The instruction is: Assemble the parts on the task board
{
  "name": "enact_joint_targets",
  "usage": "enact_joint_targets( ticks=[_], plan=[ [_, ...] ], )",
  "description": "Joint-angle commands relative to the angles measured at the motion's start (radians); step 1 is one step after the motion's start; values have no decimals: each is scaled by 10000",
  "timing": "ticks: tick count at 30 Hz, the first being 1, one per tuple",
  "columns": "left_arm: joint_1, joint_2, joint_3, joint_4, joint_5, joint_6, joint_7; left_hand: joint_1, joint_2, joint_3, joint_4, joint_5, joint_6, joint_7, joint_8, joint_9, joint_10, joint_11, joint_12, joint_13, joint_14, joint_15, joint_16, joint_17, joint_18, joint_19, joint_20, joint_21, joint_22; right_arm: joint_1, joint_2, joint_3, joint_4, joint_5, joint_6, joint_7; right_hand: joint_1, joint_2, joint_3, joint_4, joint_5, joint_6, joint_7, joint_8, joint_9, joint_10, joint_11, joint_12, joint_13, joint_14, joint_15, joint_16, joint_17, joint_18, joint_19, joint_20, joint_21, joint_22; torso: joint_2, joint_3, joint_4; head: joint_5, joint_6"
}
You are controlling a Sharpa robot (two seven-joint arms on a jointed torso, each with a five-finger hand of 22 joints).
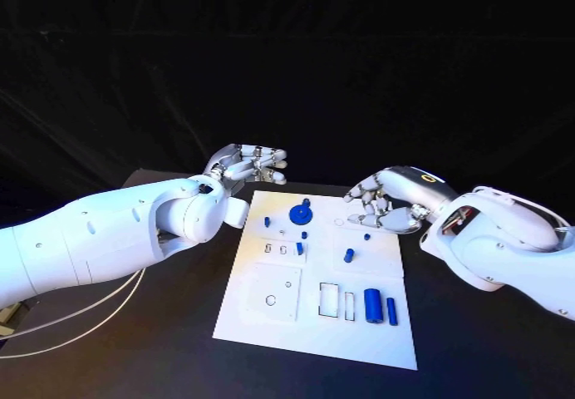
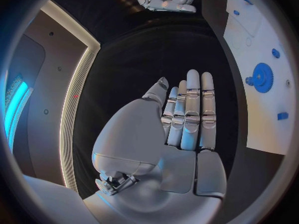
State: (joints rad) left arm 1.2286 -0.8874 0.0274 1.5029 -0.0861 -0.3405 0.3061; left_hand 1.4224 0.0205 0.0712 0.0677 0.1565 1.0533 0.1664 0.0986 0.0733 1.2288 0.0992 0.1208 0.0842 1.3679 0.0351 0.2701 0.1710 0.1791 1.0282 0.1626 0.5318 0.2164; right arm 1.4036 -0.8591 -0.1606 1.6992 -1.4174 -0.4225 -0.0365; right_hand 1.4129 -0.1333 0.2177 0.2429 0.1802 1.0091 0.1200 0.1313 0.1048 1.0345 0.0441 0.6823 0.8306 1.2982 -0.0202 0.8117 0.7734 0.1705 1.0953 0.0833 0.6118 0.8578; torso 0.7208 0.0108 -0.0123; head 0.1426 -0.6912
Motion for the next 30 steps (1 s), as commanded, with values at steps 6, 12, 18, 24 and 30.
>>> enact_joint_targets(
  ticks=[6, 12, 18, 24, 30],
  plan=[
    [12, -29, -3, 171, -4094, 1821, -4331, -894, -299, -166, 967, 25, 407, -510, 143, 133, 1339, -589, 1084, 1012, 1324, -684, 5547, 4708, 3, 1567, -931, 2250, 1232, 100, -996, 22, -336, 6869, -523, 2385, 196, -93, 641, -31, 271, 479, 159, -225, -113, 1128, 313, -4205, -4243, -609, 430, -4758, -2430, 124, -523, 555, -2931, -2367, -355, 117, -186, -170, 47],
    [21, -19, -4, 373, -6053, 2622, -6282, -1403, -342, -555, 1863, 19, 626, -778, 764, 554, 1429, -896, 3612, 3154, 910, -934, 6471, 5548, -507, 2862, -1223, 5903, 5610, 108, -1334, 21, -695, 8126, -460, 2673, -59, -27, 500, -202, 538, 689, 244, -531, -189, 1962, 430, -5621, -6036, 108, 522, -6496, -3640, 129, 120, 669, -4023, -3693, -517, 210, -227, -223, -57],
    [29, 245, -5, 426, -8159, 2978, -8061, -1889, -126, -1210, 2166, -4, 447, -943, 1784, 1399, 975, -1038, 8206, 7684, 691, -1015, 6807, 5920, -880, 3467, -1318, 7966, 8563, 7, -1329, 14, -1029, 8571, -367, 2793, -153, 8, 431, -246, 577, 638, 337, -648, -242, 2052, 492, -6130, -6597, 138, 672, -7171, -4284, 149, 381, 748, -4645, -4517, -606, 283, -249, -205, -193],
    [36, 627, -6, 177, -9328, 3278, -9152, -2108, 75, -1757, 2219, -18, 144, -987, 2550, 2120, 813, -1061, 9231, 8727, 667, -1049, 6846, 5997, -969, 3624, -1351, 8349, 9181, -162, -1184, 9, -1238, 8689, -405, 2847, -177, -2, 358, -328, 584, 521, 439, -668, -292, 1951, 616, -6200, -6975, -14, 796, -7509, -4780, 136, 404, 868, -5117, -5140, -669, 342, -243, -231, -305],
    [61, 982, -7, -196, -9613, 3638, -9439, -2363, 71, -2107, 2244, -16, -33, -1023, 2925, 2526, 729, -1086, 9358, 8843, 660, -1071, 6840, 6009, -1010, 3745, -1372, 8480, 9417, -202, -1098, 8, -1331, 8710, -460, 2836, -230, -23, 246, -390, 607, 398, 540, -666, -317, 1748, 731, -6190, -7207, -377, 932, -7504, -5154, 135, 251, 1019, -5434, -5577, -672, 336, -225, -227, -353]
  ],
)
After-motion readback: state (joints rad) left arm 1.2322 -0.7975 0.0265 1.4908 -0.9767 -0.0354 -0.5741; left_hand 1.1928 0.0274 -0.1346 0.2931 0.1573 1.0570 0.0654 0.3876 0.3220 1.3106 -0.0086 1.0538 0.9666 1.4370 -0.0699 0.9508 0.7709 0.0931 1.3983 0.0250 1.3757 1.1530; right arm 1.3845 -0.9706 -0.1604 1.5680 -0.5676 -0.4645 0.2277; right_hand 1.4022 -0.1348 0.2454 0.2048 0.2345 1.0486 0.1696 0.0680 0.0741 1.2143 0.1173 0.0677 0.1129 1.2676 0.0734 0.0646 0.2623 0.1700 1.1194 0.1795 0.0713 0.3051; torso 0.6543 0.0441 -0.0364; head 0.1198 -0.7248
